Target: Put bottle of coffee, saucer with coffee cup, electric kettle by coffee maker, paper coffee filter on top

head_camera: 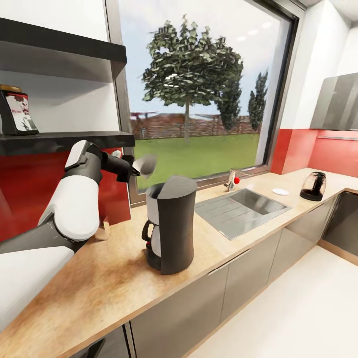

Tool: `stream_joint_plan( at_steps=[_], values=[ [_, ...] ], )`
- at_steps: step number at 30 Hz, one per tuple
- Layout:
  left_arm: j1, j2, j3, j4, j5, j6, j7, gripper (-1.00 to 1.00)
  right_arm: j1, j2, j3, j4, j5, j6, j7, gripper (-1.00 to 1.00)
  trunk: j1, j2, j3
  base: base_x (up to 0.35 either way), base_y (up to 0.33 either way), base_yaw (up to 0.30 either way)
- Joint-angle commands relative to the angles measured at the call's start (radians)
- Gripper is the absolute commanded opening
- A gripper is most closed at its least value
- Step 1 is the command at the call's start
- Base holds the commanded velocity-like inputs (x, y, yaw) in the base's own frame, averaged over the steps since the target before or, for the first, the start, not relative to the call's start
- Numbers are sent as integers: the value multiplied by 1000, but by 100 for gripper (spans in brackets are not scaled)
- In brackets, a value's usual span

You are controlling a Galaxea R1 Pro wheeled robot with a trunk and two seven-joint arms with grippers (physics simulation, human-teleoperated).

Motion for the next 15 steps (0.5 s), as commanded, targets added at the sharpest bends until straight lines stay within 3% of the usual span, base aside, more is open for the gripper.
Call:
stream_joint_plan(
  at_steps=[1, 9, 15],
  values=[
    [-1, -2, 6, -2, 0, 8, 4, -100, 0, 0, 0, 1, -11, -4, 2, 100, 0, -1, -1, -51, 0, 0],
    [2, -1, 7, -2, 0, 8, 6, -100, 0, 0, 0, 2, -10, -4, 2, 100, 0, -1, -1, -185, 0, 0],
    [-17, -5, 7, -2, 10, -2, 15, -100, 0, 1, 0, 2, -9, -4, 2, 100, 0, -1, -1, -23, 0, 0]
  ],
)
